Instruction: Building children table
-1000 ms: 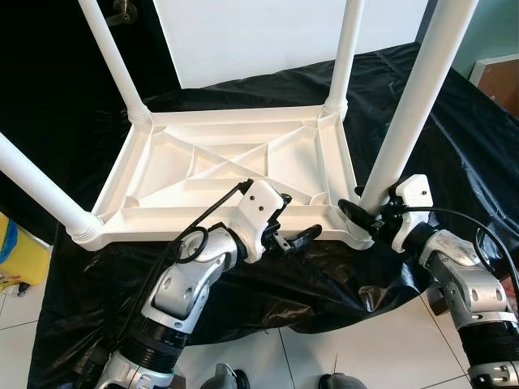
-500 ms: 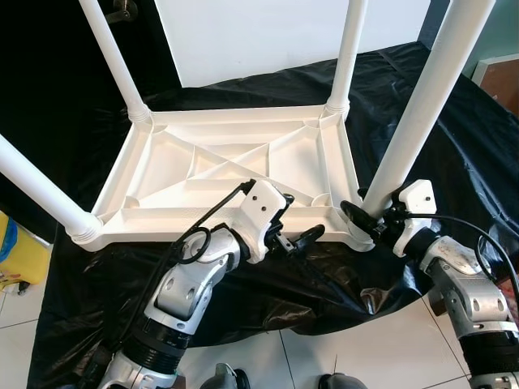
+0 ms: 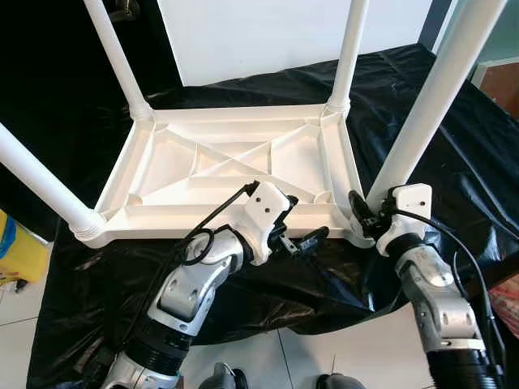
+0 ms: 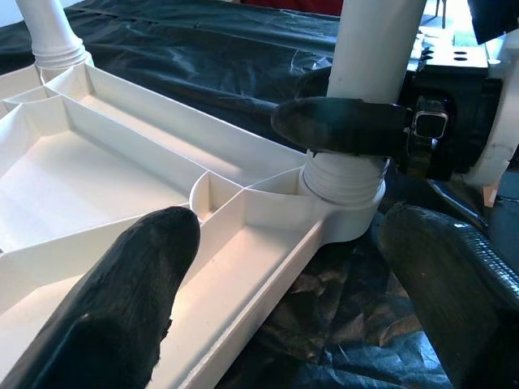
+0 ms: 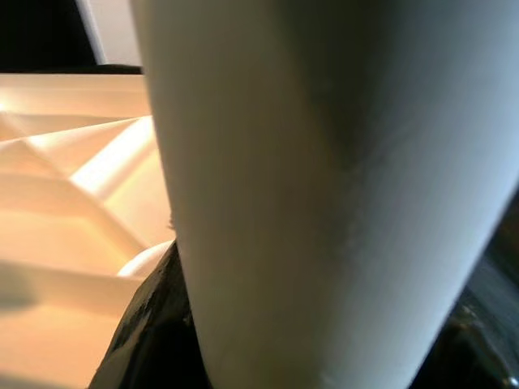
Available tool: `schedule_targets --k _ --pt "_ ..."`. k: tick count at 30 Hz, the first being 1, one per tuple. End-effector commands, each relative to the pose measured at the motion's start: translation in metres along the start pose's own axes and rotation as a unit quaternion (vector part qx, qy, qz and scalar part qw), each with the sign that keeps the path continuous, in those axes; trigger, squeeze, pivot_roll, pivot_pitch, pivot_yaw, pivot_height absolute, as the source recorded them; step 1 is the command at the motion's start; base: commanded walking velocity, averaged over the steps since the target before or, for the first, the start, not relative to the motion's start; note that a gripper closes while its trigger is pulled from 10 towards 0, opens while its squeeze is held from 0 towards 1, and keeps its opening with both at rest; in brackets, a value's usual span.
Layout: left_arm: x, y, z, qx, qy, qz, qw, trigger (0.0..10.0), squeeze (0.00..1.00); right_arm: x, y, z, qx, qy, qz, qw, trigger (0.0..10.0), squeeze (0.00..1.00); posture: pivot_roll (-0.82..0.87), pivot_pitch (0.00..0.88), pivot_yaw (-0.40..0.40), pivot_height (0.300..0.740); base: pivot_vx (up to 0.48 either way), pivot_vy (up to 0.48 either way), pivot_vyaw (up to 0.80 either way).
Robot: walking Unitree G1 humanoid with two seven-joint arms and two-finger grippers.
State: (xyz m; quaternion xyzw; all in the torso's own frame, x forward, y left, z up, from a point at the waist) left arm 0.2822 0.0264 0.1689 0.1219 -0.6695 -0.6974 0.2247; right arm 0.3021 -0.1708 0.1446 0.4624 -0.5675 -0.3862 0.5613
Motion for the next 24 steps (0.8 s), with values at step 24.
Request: schedule_targets --k 24 --pt "-0.001 -0.005 0.007 -0.01 0.01 0.003 1.0 10.0 0.0 -0.029 -0.01 0.01 -0.093 -0.152 -0.056 0.983 10.0 0.0 -0.09 0.105 0.054 0.74 0.0 0.0 0.0"
Point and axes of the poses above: a point about 5 cm out from each wrist's last joint towards the gripper, its own z axis pointing back from the gripper into the wrist, its own y axis along the axis of the wrist's last joint, x = y × z, the point moved 2 cm from there along -z, pointing out of the wrist towards the gripper, and after that the axes turned 15 degrees about z, right-handed, at the moved point
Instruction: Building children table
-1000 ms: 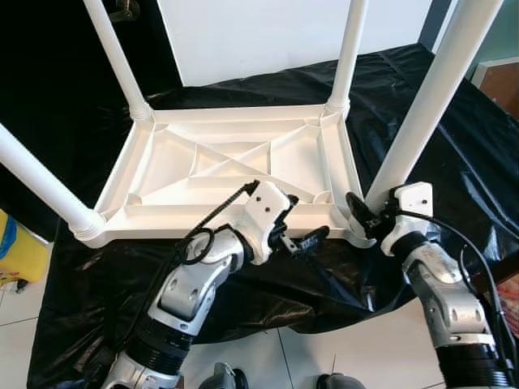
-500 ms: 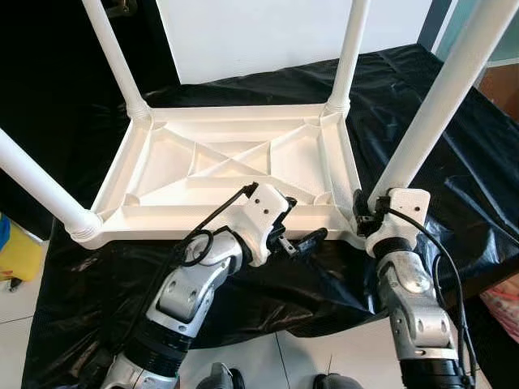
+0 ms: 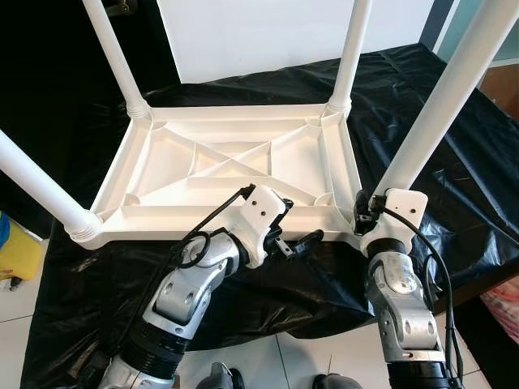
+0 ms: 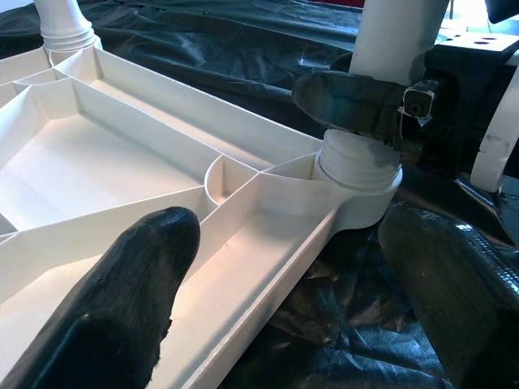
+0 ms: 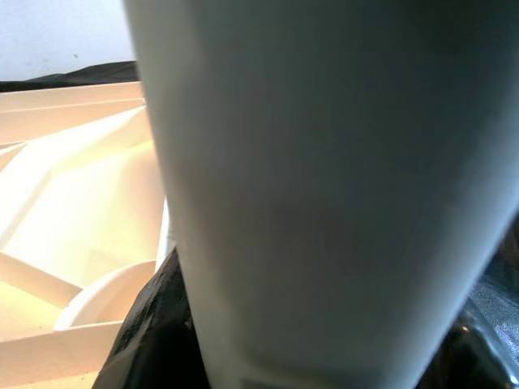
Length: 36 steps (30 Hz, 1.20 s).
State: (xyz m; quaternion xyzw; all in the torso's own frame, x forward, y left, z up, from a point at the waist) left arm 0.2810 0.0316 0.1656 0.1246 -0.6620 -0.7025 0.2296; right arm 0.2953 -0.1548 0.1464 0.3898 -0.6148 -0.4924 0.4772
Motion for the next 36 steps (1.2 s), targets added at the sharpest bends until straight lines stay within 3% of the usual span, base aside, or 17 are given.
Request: schedule_targets --k 1,2,3,17,19,21,22,23,24,26,27,28,30,32,34,35,36 --pt "0.001 -0.001 0.002 -0.001 0.004 0.003 1.0 10.0 0.0 -0.012 -0.016 0.006 -0.045 0.01 -0.027 0.999 10.0 0.21 -0.09 0.105 0.053 0.74 0.0 0.0 0.0" --pt "0.001 -0.001 0.002 -0.001 0.004 0.003 1.0 10.0 0.0 -0.013 -0.015 0.006 -0.04 0.019 -0.034 0.998 10.0 0.21 -0.09 0.104 0.053 0.74 0.0 0.0 0.0" --pt "0.001 -0.001 0.002 0.0 0.004 0.003 1.0 10.0 0.0 -0.013 -0.014 0.006 -0.035 0.026 -0.037 0.998 10.0 1.0 -0.09 0.104 0.053 0.74 0.0 0.0 0.0" --pt "0.001 0.001 0.001 0.002 0.005 0.003 1.0 10.0 0.0 -0.002 -0.005 0.0 0.006 0.064 -0.027 0.998 10.0 1.0 -0.11 0.114 0.055 0.74 0.0 0.0 0.0" --pt "0.001 0.001 0.0 0.002 0.005 0.004 1.0 10.0 0.0 0.0 -0.005 0.0 0.013 0.088 -0.027 0.996 10.0 1.0 -0.11 0.116 0.056 0.74 0.0 0.0 0.0" --pt "0.001 0.001 -0.001 0.002 0.005 0.004 1.0 10.0 0.0 -0.001 -0.005 0.0 0.02 0.168 -0.032 0.985 10.0 1.0 -0.11 0.117 0.052 0.74 0.0 0.0 0.0" --pt "0.001 0.001 -0.001 0.002 0.005 0.004 1.0 10.0 0.0 -0.001 -0.005 0.0 0.02 0.168 -0.032 0.985 10.0 1.0 -0.11 0.117 0.052 0.74 0.0 0.0 0.0" --pt "0.001 0.001 -0.001 0.002 0.004 0.004 1.0 10.0 0.0 0.004 -0.003 0.0 0.05 0.227 0.01 0.972 10.0 1.0 -0.11 0.117 0.052 0.74 0.0 0.0 0.0" --pt "0.001 0.001 -0.001 0.002 0.003 0.004 1.0 10.0 0.0 0.01 -0.003 -0.001 0.06 0.249 0.027 0.966 10.0 0.79 -0.11 0.116 0.051 0.74 0.0 0.0 0.0" --pt "0.001 0.001 -0.001 0.002 0.003 0.004 1.0 10.0 0.0 0.01 -0.003 -0.001 0.06 0.249 0.027 0.966 10.0 0.79 -0.11 0.116 0.051 0.74 0.0 0.0 0.0" --pt "0.001 0.0 -0.001 0.002 0.003 0.004 1.0 10.0 0.0 0.013 -0.002 -0.003 0.066 0.259 0.036 0.963 10.0 0.0 -0.11 0.116 0.051 0.74 0.0 0.0 0.0" --pt "0.001 0.0 -0.001 0.002 0.003 0.004 1.0 10.0 0.0 0.013 -0.002 -0.003 0.066 0.259 0.036 0.963 10.0 0.0 -0.11 0.116 0.051 0.74 0.0 0.0 0.0" --pt "0.002 0.0 -0.001 0.001 0.002 0.004 1.0 10.0 0.0 0.025 0.002 -0.01 0.078 0.301 0.058 0.949 10.0 0.0 -0.11 0.113 0.053 0.74 0.0 0.0 0.0" --pt "0.002 0.0 -0.001 0.001 0.002 0.004 1.0 10.0 0.0 0.025 0.002 -0.01 0.078 0.301 0.058 0.949 10.0 0.0 -0.11 0.113 0.053 0.74 0.0 0.0 0.0" --pt "0.002 0.0 -0.002 0.001 0.001 0.003 1.0 10.0 0.0 0.03 0.005 -0.013 0.086 0.334 0.067 0.936 10.0 0.0 -0.11 0.113 0.053 0.74 0.0 0.0 0.0" --pt "0.002 0.0 -0.002 0.001 0.001 0.003 1.0 10.0 0.0 0.03 0.005 -0.013 0.086 0.334 0.067 0.936 10.0 0.0 -0.11 0.113 0.053 0.74 0.0 0.0 0.0" --pt "0.002 0.001 -0.002 0.001 0.001 0.003 1.0 10.0 0.0 0.029 0.007 -0.013 0.088 0.36 0.074 0.926 10.0 0.0 -0.11 0.112 0.053 0.74 0.0 0.0 0.0"
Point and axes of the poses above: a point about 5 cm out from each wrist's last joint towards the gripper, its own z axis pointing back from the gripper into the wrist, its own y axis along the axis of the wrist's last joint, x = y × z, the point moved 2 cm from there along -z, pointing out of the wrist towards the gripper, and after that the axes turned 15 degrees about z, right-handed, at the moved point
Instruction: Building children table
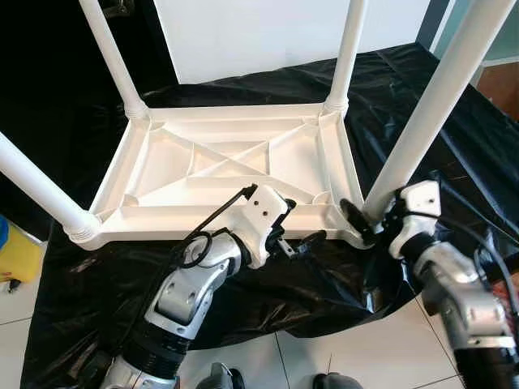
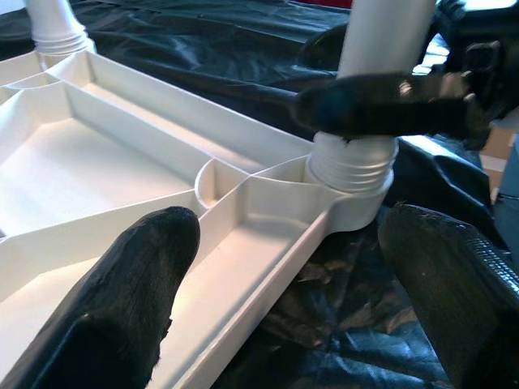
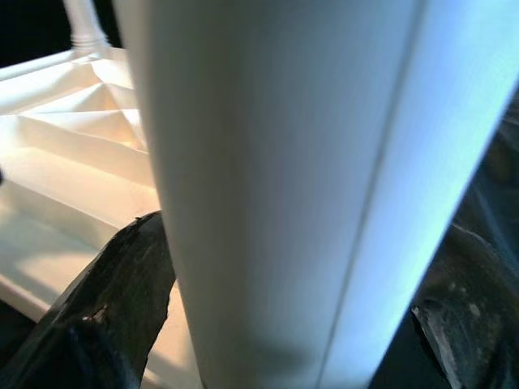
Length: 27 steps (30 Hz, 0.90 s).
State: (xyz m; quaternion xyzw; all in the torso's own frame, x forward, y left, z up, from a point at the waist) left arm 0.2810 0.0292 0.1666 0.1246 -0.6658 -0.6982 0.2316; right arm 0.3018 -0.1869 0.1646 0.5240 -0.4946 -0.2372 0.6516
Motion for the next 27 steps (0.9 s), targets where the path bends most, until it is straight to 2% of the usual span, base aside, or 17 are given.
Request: schedule_targets --k 1,3,5,8,12,13,25,26,27 --pt "0.0 0.0 0.0 -0.004 0.0 0.0 1.0 10.0 0.0 -0.005 -0.003 -0.002 0.0 0.057 -0.002 0.998 10.0 0.0 -0.11 0.111 0.053 0.74 0.0 0.0 0.0" --pt "0.0 0.0 0.0 -0.004 0.0 0.0 1.0 10.0 0.0 -0.005 -0.003 -0.002 0.0 0.057 -0.002 0.998 10.0 0.0 -0.11 0.111 0.053 0.74 0.0 0.0 0.0" --pt "0.0 0.001 0.0 -0.002 -0.001 -0.001 1.0 10.0 0.0 -0.003 -0.006 -0.007 -0.004 0.096 0.015 0.995 10.0 0.0 -0.11 0.109 0.053 0.74 0.0 0.0 0.0" --pt "0.001 0.002 0.0 -0.001 -0.001 -0.002 1.0 10.0 0.0 -0.002 -0.009 -0.009 -0.011 0.12 0.026 0.992 10.0 0.0 -0.11 0.109 0.053 0.74 0.0 0.0 0.0" --pt "0.001 0.003 0.0 -0.001 -0.001 -0.002 1.0 10.0 0.0 0.0 -0.011 -0.01 -0.013 0.128 0.029 0.991 10.0 0.0 -0.1 0.107 0.051 0.74 0.0 0.0 0.0" --pt "0.0 0.002 0.001 -0.001 0.001 -0.002 1.0 10.0 0.0 0.002 -0.013 -0.01 -0.015 0.133 0.034 0.99 0.0 0.0 -0.1 0.107 0.048 0.74 0.0 0.0 0.0" --pt "0.0 0.002 0.001 0.0 0.004 0.001 1.0 10.0 0.0 0.005 -0.025 -0.002 -0.03 0.15 0.039 0.987 0.0 0.0 -0.1 0.113 0.05 0.74 0.0 0.0 0.0" --pt "0.0 0.002 0.001 0.0 0.004 0.001 1.0 10.0 0.0 0.005 -0.027 -0.001 -0.037 0.144 0.037 0.988 10.0 0.0 -0.11 0.113 0.051 0.74 0.0 0.0 0.0" --pt "0.0 0.002 0.001 -0.001 0.003 0.001 1.0 10.0 0.0 0.005 -0.029 -0.001 -0.044 0.133 0.037 0.989 10.0 0.0 -0.11 0.114 0.051 0.74 0.0 0.0 0.0"
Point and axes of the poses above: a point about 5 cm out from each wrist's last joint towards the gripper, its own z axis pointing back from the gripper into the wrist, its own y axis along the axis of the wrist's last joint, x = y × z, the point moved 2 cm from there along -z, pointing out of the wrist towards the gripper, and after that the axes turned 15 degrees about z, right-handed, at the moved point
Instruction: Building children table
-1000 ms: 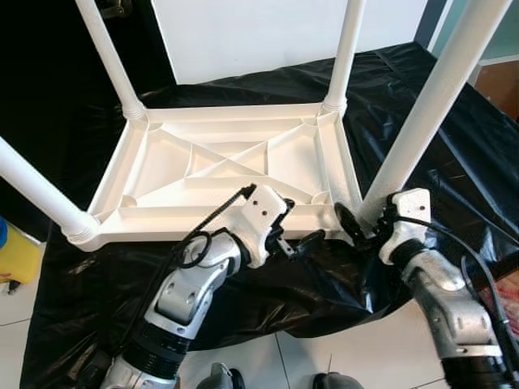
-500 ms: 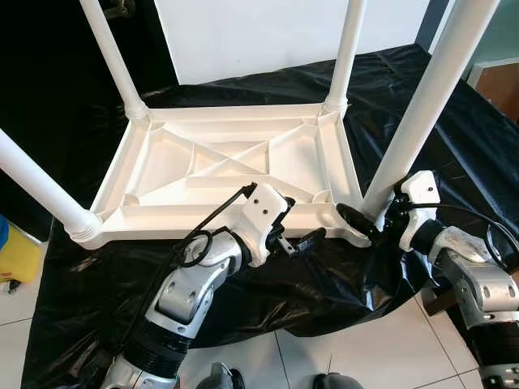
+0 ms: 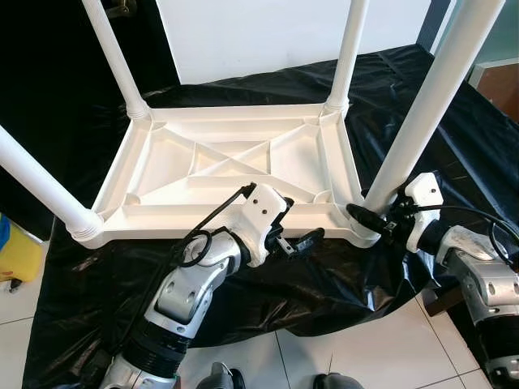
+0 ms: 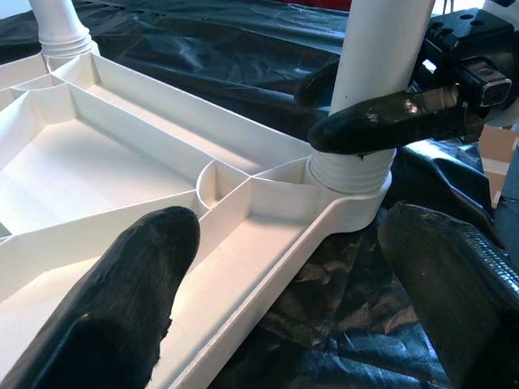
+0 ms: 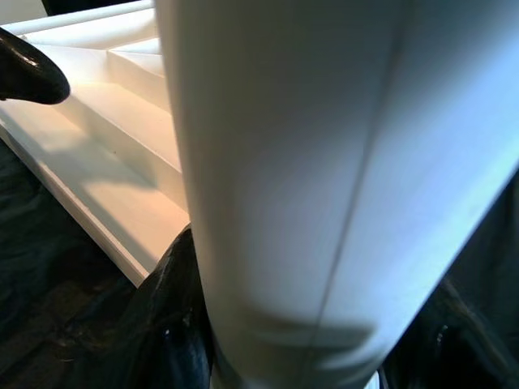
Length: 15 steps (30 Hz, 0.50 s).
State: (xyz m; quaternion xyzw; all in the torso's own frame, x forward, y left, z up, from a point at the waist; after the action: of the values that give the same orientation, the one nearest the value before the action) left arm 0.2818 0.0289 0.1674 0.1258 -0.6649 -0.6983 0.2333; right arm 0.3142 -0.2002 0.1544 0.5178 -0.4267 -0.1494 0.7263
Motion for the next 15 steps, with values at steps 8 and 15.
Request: schedule_targets --k 8,15 --pt "0.001 0.0 0.001 -0.002 0.0 0.002 1.0 10.0 0.0 -0.011 -0.017 -0.003 -0.047 -0.063 -0.02 0.997 10.0 0.0 -0.11 0.118 0.05 0.74 0.0 0.0 0.0" --pt "0.002 -0.005 0.002 -0.007 -0.001 0.007 1.0 10.0 0.0 -0.028 -0.014 -0.008 -0.063 -0.154 -0.053 0.985 10.0 0.0 -0.11 0.126 0.055 0.74 0.0 0.0 0.0"
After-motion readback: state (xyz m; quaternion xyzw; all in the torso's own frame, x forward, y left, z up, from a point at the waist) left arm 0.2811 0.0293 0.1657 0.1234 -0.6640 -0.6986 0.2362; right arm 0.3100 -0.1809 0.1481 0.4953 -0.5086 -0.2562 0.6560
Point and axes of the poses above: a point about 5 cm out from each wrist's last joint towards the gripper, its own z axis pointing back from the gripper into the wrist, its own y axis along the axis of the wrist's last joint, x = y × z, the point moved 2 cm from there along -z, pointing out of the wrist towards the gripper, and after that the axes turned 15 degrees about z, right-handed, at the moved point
